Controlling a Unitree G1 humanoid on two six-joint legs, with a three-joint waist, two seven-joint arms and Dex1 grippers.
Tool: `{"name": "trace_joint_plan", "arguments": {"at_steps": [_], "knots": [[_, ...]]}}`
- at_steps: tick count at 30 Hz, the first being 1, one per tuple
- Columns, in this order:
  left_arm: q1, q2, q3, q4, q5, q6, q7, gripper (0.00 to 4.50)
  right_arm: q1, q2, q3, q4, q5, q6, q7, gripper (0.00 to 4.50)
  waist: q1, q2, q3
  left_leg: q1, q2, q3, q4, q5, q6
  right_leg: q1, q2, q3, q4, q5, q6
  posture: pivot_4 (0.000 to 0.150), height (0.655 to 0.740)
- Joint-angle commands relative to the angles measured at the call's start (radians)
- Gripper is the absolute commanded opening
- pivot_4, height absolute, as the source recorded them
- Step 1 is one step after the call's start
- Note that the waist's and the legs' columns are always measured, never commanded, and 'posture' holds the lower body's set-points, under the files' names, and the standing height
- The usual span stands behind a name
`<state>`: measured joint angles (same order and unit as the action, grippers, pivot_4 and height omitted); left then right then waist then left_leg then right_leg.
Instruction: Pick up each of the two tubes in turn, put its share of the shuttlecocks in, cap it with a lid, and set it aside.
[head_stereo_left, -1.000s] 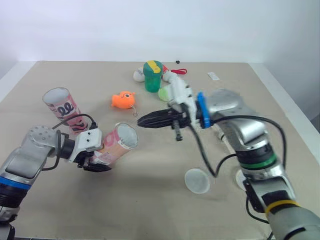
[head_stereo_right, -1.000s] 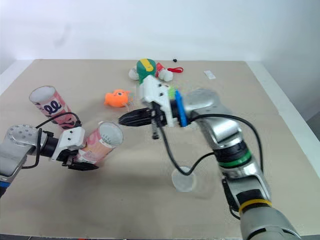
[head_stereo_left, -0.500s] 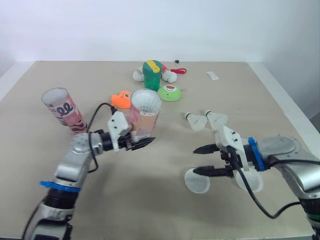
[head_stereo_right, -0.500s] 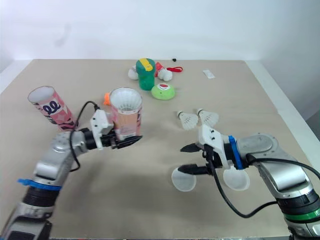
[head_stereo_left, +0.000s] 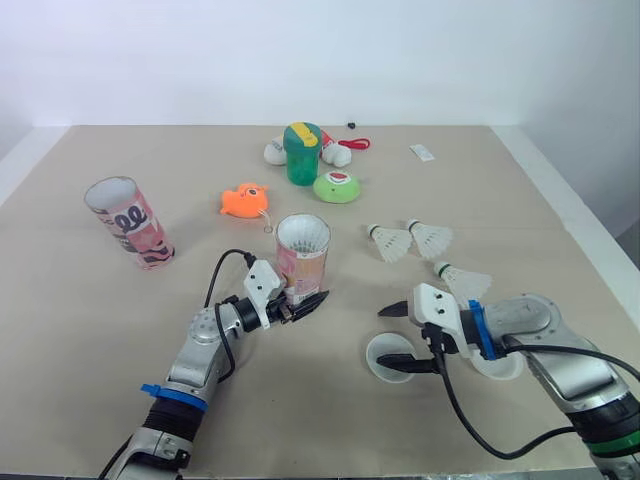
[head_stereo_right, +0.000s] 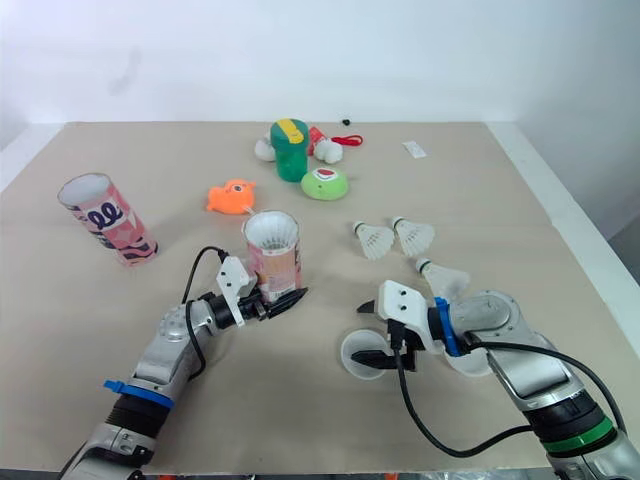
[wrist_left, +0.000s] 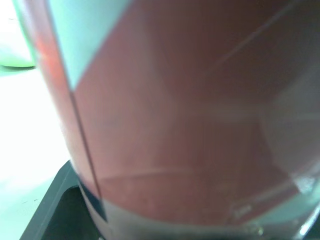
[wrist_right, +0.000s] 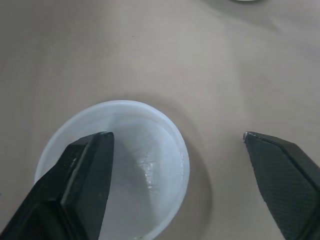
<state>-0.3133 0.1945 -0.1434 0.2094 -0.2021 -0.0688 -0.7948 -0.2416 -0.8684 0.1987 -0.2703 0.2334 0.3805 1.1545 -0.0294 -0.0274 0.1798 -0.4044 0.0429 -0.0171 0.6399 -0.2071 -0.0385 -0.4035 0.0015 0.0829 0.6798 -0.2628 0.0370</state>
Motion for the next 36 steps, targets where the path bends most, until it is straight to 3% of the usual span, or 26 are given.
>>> {"name": "trace_joint_plan", "arguments": {"at_steps": [1, 2, 5, 8, 13, 17, 23, 29, 36], "knots": [[0.034, 0.009, 0.0, 0.056, -0.005, 0.013, -0.015, 3.2, 0.008, -0.011, -0.001, 0.001, -0.016, -0.012, 0.004, 2.85, -0.001, 0.001, -0.001, 0.001, 0.0, 0.0, 0.0, 0.0, 0.0, 0.0, 0.0, 0.0, 0.0, 0.0, 0.0, 0.15, 0.74], [0.036, 0.011, 0.001, 0.063, -0.008, 0.015, -0.018, 3.2, 0.007, -0.01, -0.002, 0.0, -0.015, -0.011, 0.003, 2.57, -0.002, 0.001, -0.002, 0.001, 0.0, 0.0, 0.0, 0.0, 0.0, 0.001, 0.0, 0.0, 0.0, 0.0, 0.0, 0.15, 0.74], [0.039, 0.01, 0.0, 0.069, -0.011, 0.021, -0.023, 3.2, 0.003, -0.01, -0.003, -0.004, -0.012, -0.005, 0.006, 1.09, -0.006, 0.004, -0.004, 0.003, 0.0, 0.0, 0.0, 0.0, 0.0, 0.002, 0.0, 0.001, 0.0, 0.0, 0.0, 0.15, 0.74], [0.038, 0.001, -0.004, 0.068, -0.011, 0.023, -0.02, 3.2, -0.012, -0.016, -0.012, -0.011, -0.002, 0.009, 0.013, 0.06, -0.01, 0.006, -0.006, 0.003, 0.0, 0.001, 0.0, 0.0, 0.0, 0.002, 0.0, 0.001, 0.0, 0.0, 0.0, 0.15, 0.74], [0.039, -0.008, -0.01, 0.068, -0.005, 0.021, -0.013, 3.2, -0.105, -0.024, -0.056, -0.043, 0.075, 0.091, 0.047, 0.06, -0.015, 0.008, -0.007, 0.003, 0.0, 0.001, 0.0, 0.0, 0.0, 0.002, 0.0, 0.001, 0.0, 0.0, 0.0, 0.15, 0.74], [0.04, -0.008, -0.013, 0.073, 0.001, 0.015, -0.018, 3.2, -0.483, 0.063, -0.094, -0.044, 0.195, 0.231, 0.019, 0.06, -0.023, 0.014, -0.008, 0.004, -0.001, 0.005, 0.0, 0.0, 0.0, 0.001, 0.001, 0.006, 0.0, 0.003, 0.002, 0.15, 0.74], [0.034, -0.008, -0.011, 0.084, 0.003, 0.011, -0.023, 3.2, -0.789, 0.22, 0.004, 0.078, 0.13, 0.23, -0.039, 0.06, -0.014, 0.011, -0.013, 0.004, -0.001, 0.0, -0.003, 0.001, 0.001, 0.002, 0.001, 0.003, -0.003, 0.001, 0.0, 0.15, 0.74], [0.042, -0.005, -0.009, 0.073, 0.006, 0.009, -0.013, 3.2, -0.884, 0.336, 0.107, 0.213, 0.024, 0.155, -0.061, 0.06, -0.013, 0.012, -0.013, 0.002, -0.002, 0.0, -0.003, 0.001, 0.001, 0.0, 0.0, 0.002, -0.003, 0.001, 0.001, 0.15, 0.74], [0.065, 0.003, -0.005, 0.039, 0.004, 0.02, 0.0, 3.2, -0.866, 0.334, 0.159, 0.232, -0.043, 0.104, -0.02, 0.06, -0.015, 0.012, -0.013, 0.001, -0.002, -0.001, -0.003, 0.001, 0.001, 0.0, 0.0, 0.002, -0.003, 0.001, 0.001, 0.15, 0.74]]}}
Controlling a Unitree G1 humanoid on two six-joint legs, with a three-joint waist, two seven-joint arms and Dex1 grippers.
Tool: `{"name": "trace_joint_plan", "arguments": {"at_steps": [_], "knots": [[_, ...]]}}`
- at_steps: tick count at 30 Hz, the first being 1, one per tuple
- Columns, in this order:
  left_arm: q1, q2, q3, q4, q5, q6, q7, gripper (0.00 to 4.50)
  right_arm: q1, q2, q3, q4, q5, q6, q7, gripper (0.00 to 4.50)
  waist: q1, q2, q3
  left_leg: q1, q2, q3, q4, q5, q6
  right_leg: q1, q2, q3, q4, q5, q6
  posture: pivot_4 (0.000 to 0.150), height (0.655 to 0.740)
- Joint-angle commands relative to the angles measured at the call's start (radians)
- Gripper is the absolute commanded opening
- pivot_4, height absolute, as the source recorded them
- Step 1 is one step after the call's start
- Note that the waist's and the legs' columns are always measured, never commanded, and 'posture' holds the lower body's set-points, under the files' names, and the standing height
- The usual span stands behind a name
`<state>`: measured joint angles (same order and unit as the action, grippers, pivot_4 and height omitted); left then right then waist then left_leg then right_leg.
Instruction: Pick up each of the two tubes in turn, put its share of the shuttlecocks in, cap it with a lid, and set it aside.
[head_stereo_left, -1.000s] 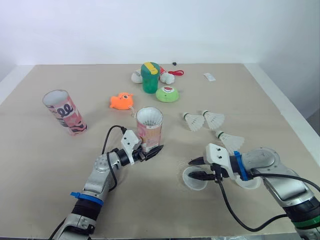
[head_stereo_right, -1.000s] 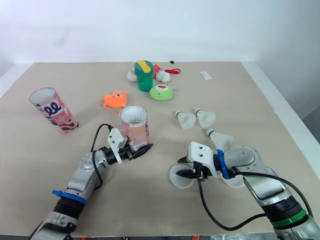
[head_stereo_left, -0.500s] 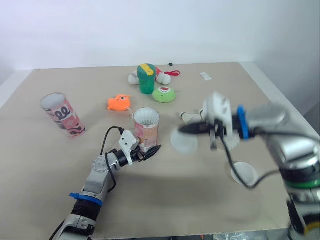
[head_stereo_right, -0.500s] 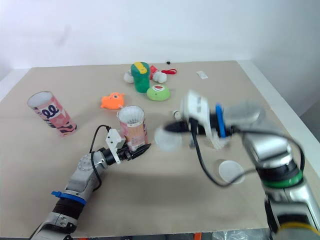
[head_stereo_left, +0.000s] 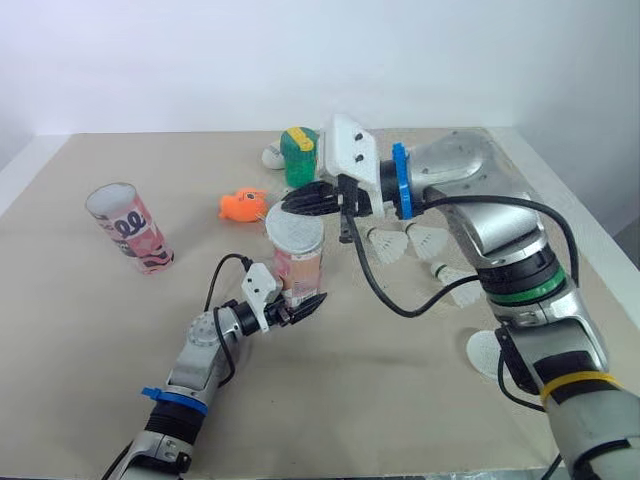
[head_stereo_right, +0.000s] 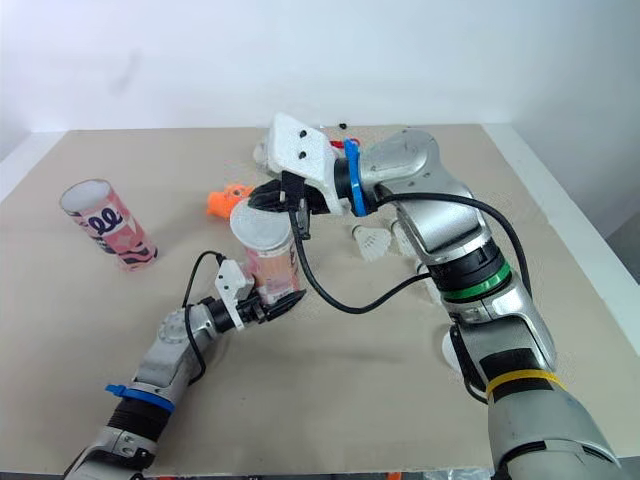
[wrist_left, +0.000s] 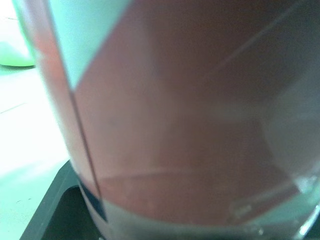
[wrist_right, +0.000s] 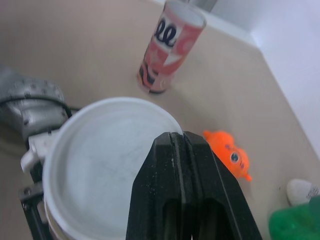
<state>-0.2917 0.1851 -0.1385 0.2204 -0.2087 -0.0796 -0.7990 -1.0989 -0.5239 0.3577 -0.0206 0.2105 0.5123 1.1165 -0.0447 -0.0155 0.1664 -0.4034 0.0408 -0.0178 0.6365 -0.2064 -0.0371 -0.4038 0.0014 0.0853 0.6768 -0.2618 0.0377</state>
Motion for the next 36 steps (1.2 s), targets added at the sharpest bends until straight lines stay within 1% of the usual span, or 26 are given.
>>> {"name": "trace_joint_plan", "arguments": {"at_steps": [1, 20, 30, 36], "knots": [[0.047, 0.014, -0.01, 0.024, 0.01, 0.032, 0.005, 3.2, -0.008, -0.013, 0.005, -0.018, -0.027, -0.032, 0.023, 0.06, 0.0, 0.0, 0.0, 0.0, 0.0, 0.0, 0.0, 0.0, 0.0, 0.0, 0.0, 0.0, 0.0, 0.0, 0.0, 0.15, 0.74], [0.039, 0.015, -0.019, 0.027, 0.013, 0.04, 0.003, 3.2, 0.023, 0.001, 0.051, -0.005, -0.149, -0.123, 0.041, 0.06, -0.001, 0.0, 0.0, 0.0, 0.0, 0.0, -0.001, 0.0, 0.0, 0.0, 0.0, 0.0, 0.0, -0.001, -0.001, 0.15, 0.74], [0.036, 0.016, -0.02, 0.032, 0.014, 0.042, 0.001, 3.2, 0.066, 0.05, 0.06, -0.01, -0.17, -0.129, 0.025, 0.06, -0.003, 0.002, -0.001, 0.001, 0.0, 0.0, -0.001, 0.0, 0.0, 0.0, 0.001, 0.0, 0.0, -0.001, -0.001, 0.15, 0.74], [0.031, 0.015, -0.02, 0.038, 0.014, 0.041, 0.001, 3.2, 0.11, 0.066, 0.067, -0.01, -0.209, -0.147, -0.007, 0.06, -0.004, 0.004, -0.005, 0.003, 0.001, 0.0, -0.001, 0.0, 0.0, 0.001, 0.001, 0.0, 0.0, -0.001, -0.001, 0.15, 0.74]]}}
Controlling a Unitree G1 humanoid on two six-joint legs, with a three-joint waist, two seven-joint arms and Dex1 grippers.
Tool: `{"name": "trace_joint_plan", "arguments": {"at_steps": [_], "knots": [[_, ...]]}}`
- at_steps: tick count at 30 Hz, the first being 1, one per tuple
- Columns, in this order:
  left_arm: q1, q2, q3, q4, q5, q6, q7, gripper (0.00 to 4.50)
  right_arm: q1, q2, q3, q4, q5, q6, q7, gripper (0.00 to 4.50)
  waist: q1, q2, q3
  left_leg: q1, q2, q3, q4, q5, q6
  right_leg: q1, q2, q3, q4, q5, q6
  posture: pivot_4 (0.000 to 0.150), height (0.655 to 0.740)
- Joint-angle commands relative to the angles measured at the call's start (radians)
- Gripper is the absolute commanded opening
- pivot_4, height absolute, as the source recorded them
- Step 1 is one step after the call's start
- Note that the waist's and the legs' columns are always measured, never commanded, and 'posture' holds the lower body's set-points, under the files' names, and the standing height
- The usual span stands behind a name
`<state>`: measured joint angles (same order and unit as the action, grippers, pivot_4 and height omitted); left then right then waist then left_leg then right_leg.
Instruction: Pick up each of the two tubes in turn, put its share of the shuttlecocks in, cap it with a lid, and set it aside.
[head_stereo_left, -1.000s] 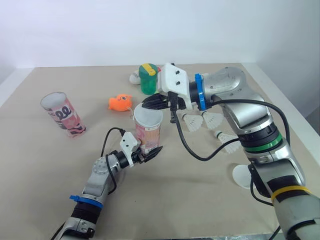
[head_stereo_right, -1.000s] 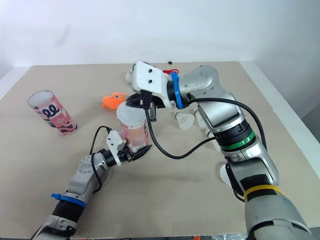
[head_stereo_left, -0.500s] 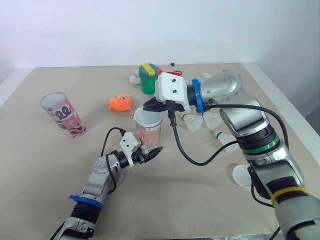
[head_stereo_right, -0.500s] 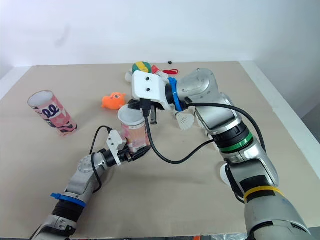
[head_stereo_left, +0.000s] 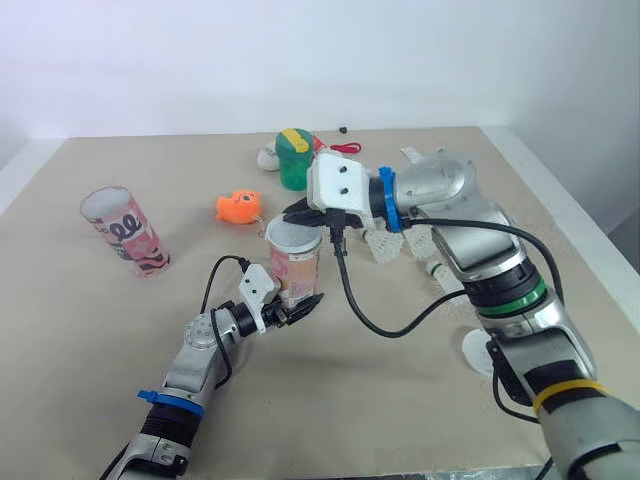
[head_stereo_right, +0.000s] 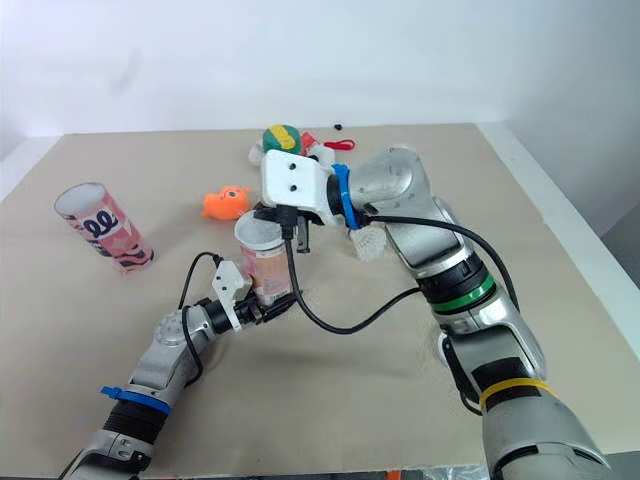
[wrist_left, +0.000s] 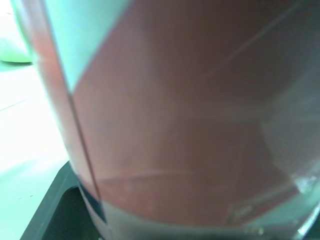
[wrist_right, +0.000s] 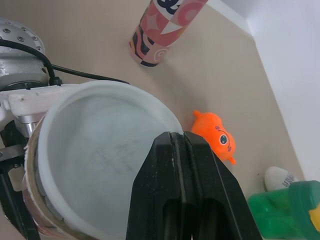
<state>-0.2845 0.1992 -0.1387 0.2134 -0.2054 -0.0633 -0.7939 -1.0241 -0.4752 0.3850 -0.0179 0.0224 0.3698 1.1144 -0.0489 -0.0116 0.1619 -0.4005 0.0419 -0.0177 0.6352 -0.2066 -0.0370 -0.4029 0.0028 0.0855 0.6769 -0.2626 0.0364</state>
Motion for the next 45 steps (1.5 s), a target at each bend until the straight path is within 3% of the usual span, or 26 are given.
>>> {"name": "trace_joint_plan", "arguments": {"at_steps": [1, 29, 37, 38, 40, 43, 45], "knots": [[0.024, 0.001, -0.019, 0.045, 0.01, 0.025, -0.005, 3.2, 0.044, 0.019, 0.041, -0.015, -0.027, -0.007, -0.011, 0.06, 0.0, 0.0, -0.001, 0.0, 0.0, 0.0, 0.0, 0.0, 0.0, 0.0, 0.0, 0.0, 0.0, 0.0, 0.0, 0.15, 0.74], [0.027, -0.006, -0.03, 0.041, 0.01, 0.034, -0.013, 3.2, 0.186, 0.106, 0.099, -0.009, -0.155, -0.046, -0.093, 0.06, -0.001, 0.003, -0.023, 0.014, 0.003, 0.001, -0.014, 0.0, 0.0, 0.005, 0.004, 0.001, 0.0, -0.006, -0.01, 0.15, 0.74], [0.03, -0.005, -0.03, 0.039, 0.009, 0.035, -0.012, 3.2, 0.169, 0.125, 0.048, -0.044, -0.106, -0.012, -0.063, 0.06, -0.002, 0.004, -0.024, 0.015, 0.003, 0.001, -0.016, 0.0, 0.0, 0.006, 0.005, 0.001, 0.0, -0.008, -0.013, 0.15, 0.74], [0.03, -0.006, -0.03, 0.039, 0.009, 0.035, -0.012, 3.2, 0.154, 0.122, 0.028, -0.05, -0.086, 0.004, -0.053, 0.55, -0.002, 0.004, -0.024, 0.015, 0.003, 0.001, -0.016, 0.0, 0.0, 0.005, 0.005, 0.001, 0.0, -0.008, -0.013, 0.15, 0.74], [0.031, -0.006, -0.03, 0.039, 0.01, 0.034, -0.012, 3.2, 0.12, 0.114, -0.01, -0.056, -0.051, 0.028, -0.038, 1.05, -0.002, 0.003, -0.023, 0.015, 0.003, 0.001, -0.016, 0.0, 0.0, 0.005, 0.005, 0.001, 0.0, -0.008, -0.013, 0.15, 0.74], [0.029, -0.01, -0.03, 0.047, 0.01, 0.032, -0.013, 3.2, 0.031, 0.104, -0.091, -0.053, 0.018, 0.058, -0.016, 2.41, 0.0, 0.001, -0.021, 0.012, 0.003, 0.001, -0.016, 0.0, 0.0, 0.004, 0.005, 0.001, -0.001, -0.008, -0.013, 0.15, 0.74], [0.027, -0.013, -0.03, 0.05, 0.011, 0.031, -0.012, 3.2, -0.015, 0.101, -0.132, -0.056, 0.069, 0.083, 0.002, 2.85, 0.001, 0.001, -0.021, 0.01, 0.003, -0.001, -0.016, 0.0, -0.001, 0.004, 0.005, 0.0, -0.003, -0.007, -0.01, 0.15, 0.74]]}}
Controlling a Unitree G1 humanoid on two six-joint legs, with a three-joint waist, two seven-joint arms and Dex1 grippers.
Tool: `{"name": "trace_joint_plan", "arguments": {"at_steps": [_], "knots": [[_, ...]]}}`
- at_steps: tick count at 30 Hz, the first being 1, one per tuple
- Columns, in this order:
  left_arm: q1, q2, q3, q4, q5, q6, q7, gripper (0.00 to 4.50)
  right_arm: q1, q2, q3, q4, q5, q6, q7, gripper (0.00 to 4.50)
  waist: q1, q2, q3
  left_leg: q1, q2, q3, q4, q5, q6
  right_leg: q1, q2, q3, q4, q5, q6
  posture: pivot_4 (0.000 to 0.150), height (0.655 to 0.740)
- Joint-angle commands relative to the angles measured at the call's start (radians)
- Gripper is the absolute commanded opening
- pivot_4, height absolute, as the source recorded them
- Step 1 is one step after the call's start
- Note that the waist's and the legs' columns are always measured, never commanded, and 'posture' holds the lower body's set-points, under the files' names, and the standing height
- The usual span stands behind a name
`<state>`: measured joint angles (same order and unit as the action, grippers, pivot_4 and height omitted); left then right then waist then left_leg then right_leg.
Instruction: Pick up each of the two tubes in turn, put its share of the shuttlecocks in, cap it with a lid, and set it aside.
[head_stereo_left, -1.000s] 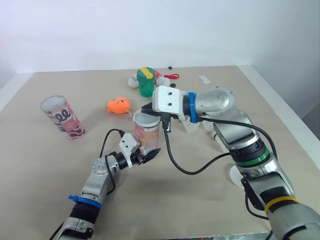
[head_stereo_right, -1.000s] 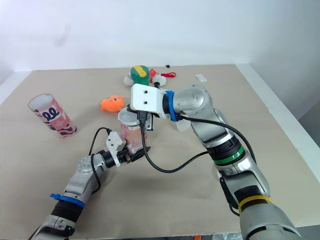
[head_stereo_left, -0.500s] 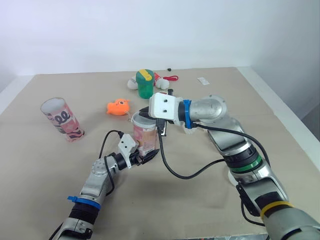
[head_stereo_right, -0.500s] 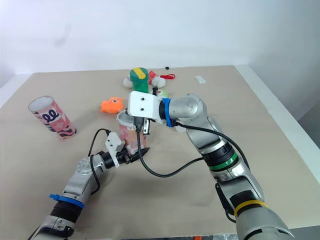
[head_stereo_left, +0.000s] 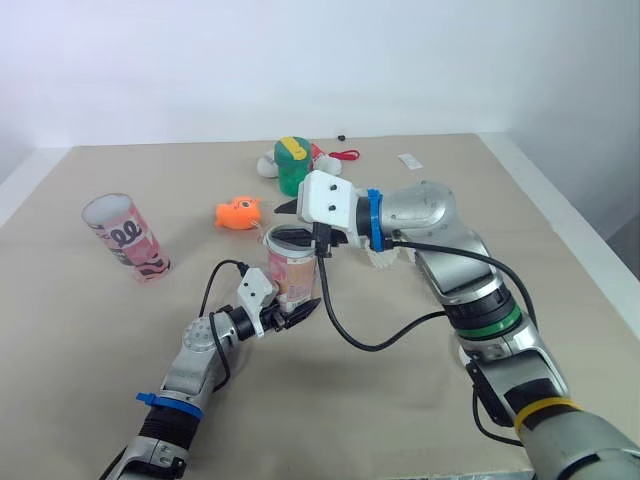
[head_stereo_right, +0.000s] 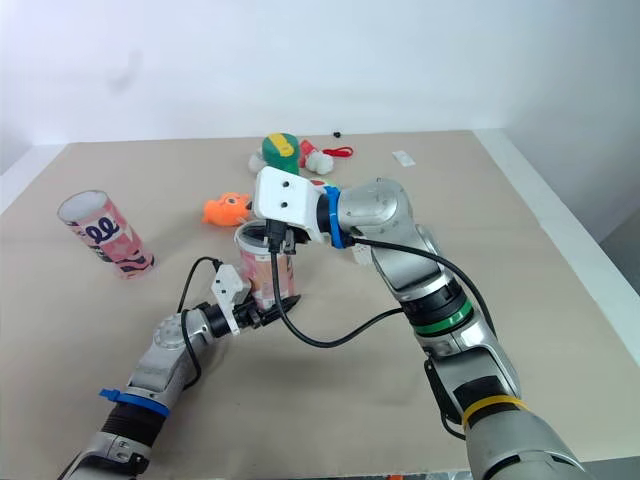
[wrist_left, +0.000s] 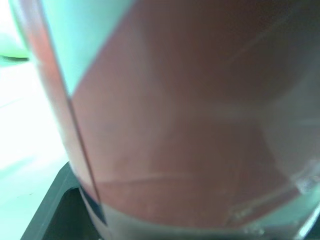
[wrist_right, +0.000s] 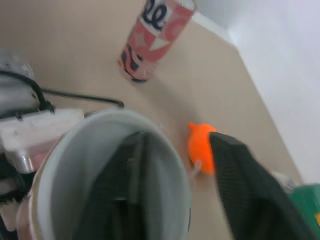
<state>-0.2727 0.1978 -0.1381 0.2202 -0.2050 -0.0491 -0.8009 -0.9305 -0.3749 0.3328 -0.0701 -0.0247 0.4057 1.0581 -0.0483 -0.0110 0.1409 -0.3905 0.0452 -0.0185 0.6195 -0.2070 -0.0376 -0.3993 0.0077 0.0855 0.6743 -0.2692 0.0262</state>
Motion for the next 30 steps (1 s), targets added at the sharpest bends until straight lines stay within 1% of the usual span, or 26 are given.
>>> {"name": "trace_joint_plan", "arguments": {"at_steps": [1, 4, 5, 6, 7, 8, 9, 10, 11, 12, 17, 19, 22, 24, 26, 27, 30], "knots": [[0.016, -0.013, -0.03, 0.043, 0.011, 0.017, -0.005, 3.2, -0.118, -0.001, -0.089, -0.008, 0.133, 0.058, 0.068, 2.85, 0.001, 0.0, 0.001, -0.002, 0.0, 0.0, 0.0, 0.0, 0.0, -0.001, 0.0, 0.0, -0.001, 0.001, 0.001, 0.15, 0.74], [0.017, -0.015, -0.029, 0.045, 0.012, 0.015, -0.004, 3.2, -0.153, -0.02, -0.116, -0.015, 0.191, 0.084, 0.112, 2.85, 0.002, 0.0, 0.003, -0.005, 0.0, -0.001, 0.0, 0.0, 0.0, -0.002, 0.0, 0.0, -0.004, 0.002, 0.003, 0.15, 0.74], [0.018, -0.016, -0.029, 0.044, 0.013, 0.015, -0.004, 3.2, -0.158, -0.025, -0.118, -0.014, 0.198, 0.086, 0.119, 2.47, 0.002, 0.0, 0.003, -0.007, -0.001, -0.001, 0.0, 0.0, 0.0, -0.003, 0.0, 0.0, -0.006, 0.002, 0.003, 0.15, 0.74], [0.018, -0.016, -0.029, 0.044, 0.013, 0.014, -0.004, 3.2, -0.159, -0.033, -0.109, -0.012, 0.201, 0.091, 0.134, 2.32, 0.004, 0.0, 0.003, -0.007, -0.001, -0.001, 0.0, 0.0, 0.0, -0.003, 0.0, 0.0, -0.006, 0.002, 0.004, 0.15, 0.74], [0.019, -0.017, -0.029, 0.044, 0.014, 0.014, -0.004, 3.2, -0.159, -0.045, -0.098, -0.012, 0.207, 0.099, 0.151, 2.05, 0.005, 0.0, 0.003, -0.01, -0.001, -0.002, 0.0, 0.0, 0.0, -0.003, 0.0, -0.001, -0.009, 0.003, 0.004, 0.15, 0.74], [0.019, -0.017, -0.029, 0.045, 0.014, 0.013, -0.004, 3.2, -0.153, -0.059, -0.085, -0.013, 0.21, 0.103, 0.169, 1.42, 0.005, 0.0, 0.003, -0.01, -0.001, -0.002, 0.0, 0.0, 0.0, -0.003, -0.001, -0.001, -0.009, 0.003, 0.004, 0.15, 0.74], [0.019, -0.017, -0.029, 0.045, 0.015, 0.012, -0.005, 3.2, -0.144, -0.074, -0.07, -0.015, 0.211, 0.107, 0.185, 1.0, 0.005, 0.0, 0.003, -0.011, -0.002, -0.002, 0.0, 0.0, 0.0, -0.003, -0.002, -0.001, -0.01, 0.003, 0.005, 0.15, 0.74], [0.02, -0.017, -0.028, 0.045, 0.015, 0.011, -0.005, 3.2, -0.131, -0.089, -0.052, -0.018, 0.207, 0.107, 0.2, 0.79, 0.005, 0.0, 0.003, -0.011, -0.002, -0.003, 0.0, 0.0, 0.0, -0.003, -0.002, -0.001, -0.01, 0.003, 0.005, 0.15, 0.74], [0.019, -0.017, -0.028, 0.046, 0.015, 0.011, -0.005, 3.2, -0.117, -0.101, -0.034, -0.022, 0.203, 0.108, 0.211, 0.31, 0.005, 0.0, 0.003, -0.012, -0.003, -0.002, 0.0, 0.0, 0.0, -0.004, -0.003, -0.001, -0.01, 0.003, 0.005, 0.15, 0.74], [0.02, -0.017, -0.028, 0.046, 0.015, 0.011, -0.005, 3.2, -0.104, -0.11, -0.017, -0.025, 0.198, 0.108, 0.218, 0.1, 0.005, 0.0, 0.003, -0.012, -0.003, -0.002, 0.0, 0.0, 0.0, -0.004, -0.003, -0.001, -0.01, 0.003, 0.006, 0.15, 0.74], [0.021, -0.016, -0.029, 0.046, 0.016, 0.011, -0.007, 3.2, -0.051, -0.146, 0.086, -0.03, 0.134, 0.075, 0.228, 0.1, 0.005, 0.001, 0.003, -0.012, -0.003, -0.003, 0.0, 0.0, 0.0, -0.004, -0.003, -0.001, -0.01, 0.003, 0.006, 0.15, 0.74], [0.022, -0.016, -0.029, 0.045, 0.016, 0.011, -0.007, 3.2, -0.015, -0.177, 0.156, -0.042, 0.089, 0.051, 0.254, 0.1, 0.005, 0.001, 0.003, -0.012, -0.003, -0.003, 0.0, 0.0, 0.0, -0.004, -0.003, -0.001, -0.01, 0.002, 0.006, 0.15, 0.74], [0.023, -0.016, -0.031, 0.044, 0.016, 0.011, -0.008, 3.2, 0.027, -0.187, 0.223, -0.036, 0.035, 0.013, 0.254, 0.1, 0.003, 0.003, 0.0, -0.01, -0.003, -0.002, 0.0, -0.001, -0.001, -0.003, -0.003, -0.001, -0.01, 0.002, 0.006, 0.15, 0.74], [0.023, -0.016, -0.032, 0.044, 0.016, 0.012, -0.009, 3.2, 0.048, -0.177, 0.238, -0.026, 0.015, -0.008, 0.25, 0.1, 0.003, 0.004, -0.003, -0.007, -0.003, -0.002, 0.0, -0.002, -0.001, 0.0, -0.003, -0.001, -0.01, 0.001, 0.007, 0.15, 0.74], [0.023, -0.017, -0.032, 0.044, 0.017, 0.013, -0.01, 3.2, 0.059, -0.165, 0.238, -0.017, 0.004, -0.021, 0.247, 0.1, 0.001, 0.004, -0.005, 0.001, -0.003, -0.002, -0.001, -0.004, -0.003, 0.008, -0.003, -0.001, -0.01, -0.002, 0.005, 0.15, 0.74], [0.022, -0.018, -0.032, 0.044, 0.018, 0.013, -0.011, 3.2, 0.065, -0.158, 0.238, -0.011, -0.003, -0.028, 0.247, 0.1, 0.0, 0.005, -0.006, 0.005, -0.003, -0.002, -0.001, -0.006, -0.003, 0.01, -0.003, -0.001, -0.01, -0.006, 0.001, 0.15, 0.74], [0.022, -0.017, -0.031, 0.043, 0.017, 0.015, -0.017, 3.2, 0.065, -0.128, 0.2, 0.003, 0.019, -0.03, 0.232, 0.1, 0.0, 0.008, -0.011, 0.005, -0.003, -0.002, -0.001, -0.008, -0.003, 0.012, -0.003, -0.001, -0.01, -0.007, 0.002, 0.15, 0.74]]}}
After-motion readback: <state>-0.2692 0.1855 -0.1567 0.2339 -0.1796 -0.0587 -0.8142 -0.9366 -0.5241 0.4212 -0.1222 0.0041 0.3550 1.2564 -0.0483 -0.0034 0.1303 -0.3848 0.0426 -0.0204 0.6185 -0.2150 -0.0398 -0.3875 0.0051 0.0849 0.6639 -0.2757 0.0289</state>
